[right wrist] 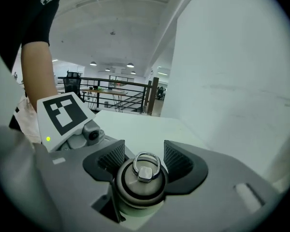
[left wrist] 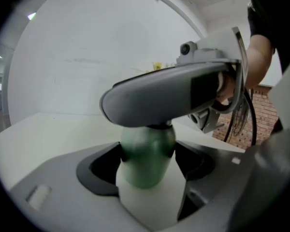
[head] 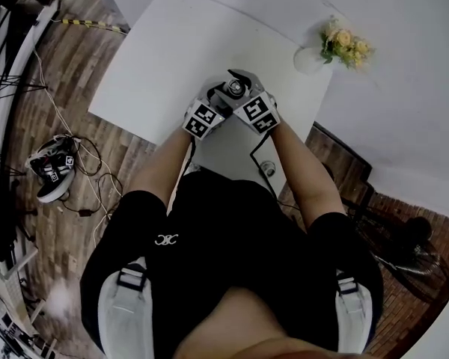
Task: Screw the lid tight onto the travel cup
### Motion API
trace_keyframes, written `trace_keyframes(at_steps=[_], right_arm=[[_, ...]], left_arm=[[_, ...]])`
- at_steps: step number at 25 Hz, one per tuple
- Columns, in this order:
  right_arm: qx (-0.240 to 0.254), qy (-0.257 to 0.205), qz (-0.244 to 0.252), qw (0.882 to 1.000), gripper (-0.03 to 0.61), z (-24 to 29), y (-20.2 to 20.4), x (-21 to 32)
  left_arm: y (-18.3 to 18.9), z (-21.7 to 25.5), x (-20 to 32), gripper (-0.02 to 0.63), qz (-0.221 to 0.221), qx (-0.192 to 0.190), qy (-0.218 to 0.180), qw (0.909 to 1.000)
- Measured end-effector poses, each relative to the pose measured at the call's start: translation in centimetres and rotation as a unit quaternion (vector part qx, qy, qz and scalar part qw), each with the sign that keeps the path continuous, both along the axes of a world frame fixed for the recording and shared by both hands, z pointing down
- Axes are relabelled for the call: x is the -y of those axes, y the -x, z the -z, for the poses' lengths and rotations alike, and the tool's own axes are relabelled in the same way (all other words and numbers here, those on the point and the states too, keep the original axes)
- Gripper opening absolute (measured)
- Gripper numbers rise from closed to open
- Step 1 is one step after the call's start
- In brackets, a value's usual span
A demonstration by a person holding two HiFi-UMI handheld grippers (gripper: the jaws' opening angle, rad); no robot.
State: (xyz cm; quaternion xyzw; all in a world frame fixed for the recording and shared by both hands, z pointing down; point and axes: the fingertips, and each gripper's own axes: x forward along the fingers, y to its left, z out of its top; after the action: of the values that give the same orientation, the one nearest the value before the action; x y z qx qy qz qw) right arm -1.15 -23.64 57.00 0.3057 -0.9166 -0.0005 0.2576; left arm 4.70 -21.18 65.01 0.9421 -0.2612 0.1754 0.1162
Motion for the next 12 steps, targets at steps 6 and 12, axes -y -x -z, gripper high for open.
trace_keyframes(at_steps=[6,12], right_arm=[[0.021,0.007,-0.017,1.000,0.282,0.8,-1.7,-1.2],[0.173,-0.031,-0.140,0.974,0.279,8.3,-6.4,-2.4]], left_arm=[[1.4,-1.0,-1.2,0.405,0.019,0.037,0.020,0.9989],[6.1,2.1,-2.6,0.403,0.073,0.020,0.010,0.9971]])
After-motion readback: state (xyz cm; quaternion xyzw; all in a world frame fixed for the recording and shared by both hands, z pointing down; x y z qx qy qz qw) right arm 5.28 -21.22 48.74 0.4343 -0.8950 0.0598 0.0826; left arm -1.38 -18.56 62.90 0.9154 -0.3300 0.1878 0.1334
